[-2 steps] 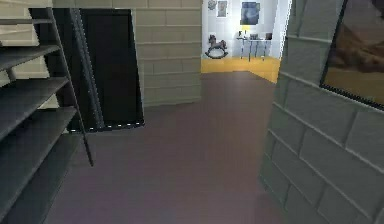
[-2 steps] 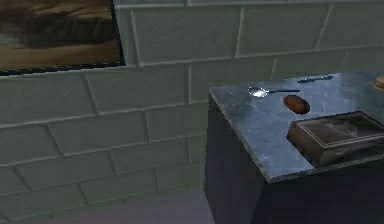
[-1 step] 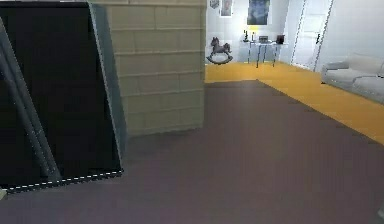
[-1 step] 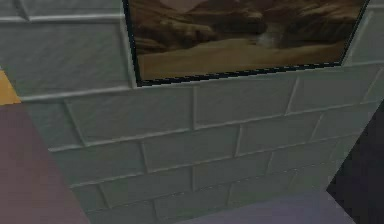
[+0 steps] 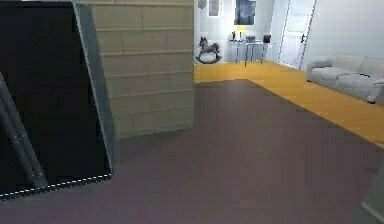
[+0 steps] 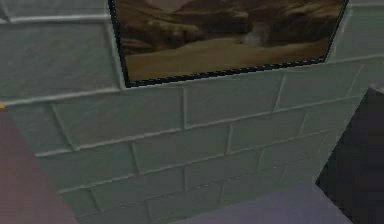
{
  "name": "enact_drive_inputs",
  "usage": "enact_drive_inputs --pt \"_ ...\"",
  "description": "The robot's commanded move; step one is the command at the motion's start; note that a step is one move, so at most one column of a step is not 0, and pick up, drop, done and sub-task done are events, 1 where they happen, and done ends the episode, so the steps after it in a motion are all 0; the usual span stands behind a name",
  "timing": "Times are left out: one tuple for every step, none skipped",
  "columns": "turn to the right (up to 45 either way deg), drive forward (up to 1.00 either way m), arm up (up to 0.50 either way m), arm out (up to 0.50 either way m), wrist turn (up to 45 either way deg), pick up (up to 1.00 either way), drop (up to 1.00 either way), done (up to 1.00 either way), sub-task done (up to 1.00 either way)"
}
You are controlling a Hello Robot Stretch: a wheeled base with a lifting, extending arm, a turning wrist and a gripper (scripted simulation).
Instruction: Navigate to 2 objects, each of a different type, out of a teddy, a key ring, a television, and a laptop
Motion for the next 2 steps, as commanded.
enact_drive_inputs --pt "0.0 0.70 0.00 0.00 0.0 0.00 0.00 0.00 0.00" --pt "27.0 0.00 0.00 0.00 0.0 0.00 0.00 0.00 0.00"
